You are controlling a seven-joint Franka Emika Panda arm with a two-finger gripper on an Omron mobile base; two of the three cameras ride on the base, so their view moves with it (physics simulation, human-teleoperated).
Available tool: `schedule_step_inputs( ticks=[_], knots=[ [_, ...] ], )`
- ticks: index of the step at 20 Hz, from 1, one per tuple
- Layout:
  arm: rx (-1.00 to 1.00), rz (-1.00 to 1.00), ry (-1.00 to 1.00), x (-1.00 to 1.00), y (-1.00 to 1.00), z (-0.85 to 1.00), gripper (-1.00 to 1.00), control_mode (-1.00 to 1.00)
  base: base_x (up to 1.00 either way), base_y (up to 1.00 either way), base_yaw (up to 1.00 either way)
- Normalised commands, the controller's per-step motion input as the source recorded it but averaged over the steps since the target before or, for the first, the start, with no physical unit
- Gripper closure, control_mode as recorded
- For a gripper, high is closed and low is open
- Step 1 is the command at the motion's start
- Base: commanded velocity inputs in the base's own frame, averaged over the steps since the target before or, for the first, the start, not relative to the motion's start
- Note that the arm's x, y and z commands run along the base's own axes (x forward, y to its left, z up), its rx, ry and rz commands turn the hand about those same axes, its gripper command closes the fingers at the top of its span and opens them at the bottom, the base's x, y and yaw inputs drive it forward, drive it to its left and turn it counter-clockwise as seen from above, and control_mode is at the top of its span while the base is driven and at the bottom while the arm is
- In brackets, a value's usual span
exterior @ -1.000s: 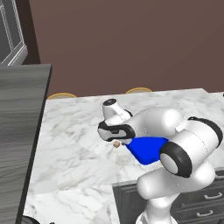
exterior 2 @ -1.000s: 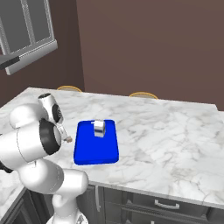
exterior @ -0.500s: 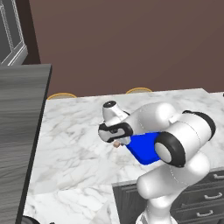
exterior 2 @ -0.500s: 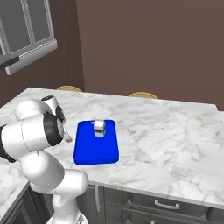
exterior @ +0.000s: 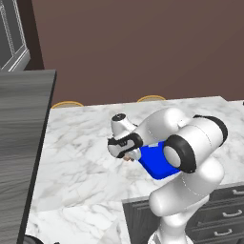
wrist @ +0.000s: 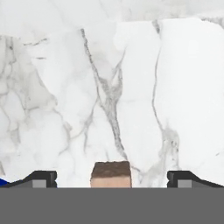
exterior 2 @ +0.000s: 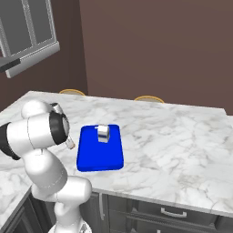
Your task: Take out the milk from the fridge and place it on the tray on the counter. Then take the sugar cube near the tray and place it in the tray.
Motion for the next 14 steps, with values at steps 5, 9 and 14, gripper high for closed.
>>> schedule_step_inputs(
  ticks=[5, 9, 14],
  knots=[
    [0.0, 0.0, 0.0, 0.09, -0.07, -0.11, -1.0, -1.0, 0.0, 0.0, 0.0],
    [0.0, 0.0, 0.0, 0.12, -0.13, -0.09, -1.0, -1.0, 0.0, 0.0, 0.0],
    [0.0, 0.0, 0.0, 0.06, -0.05, -0.12, -1.0, -1.0, 0.0, 0.0, 0.0]
  ],
)
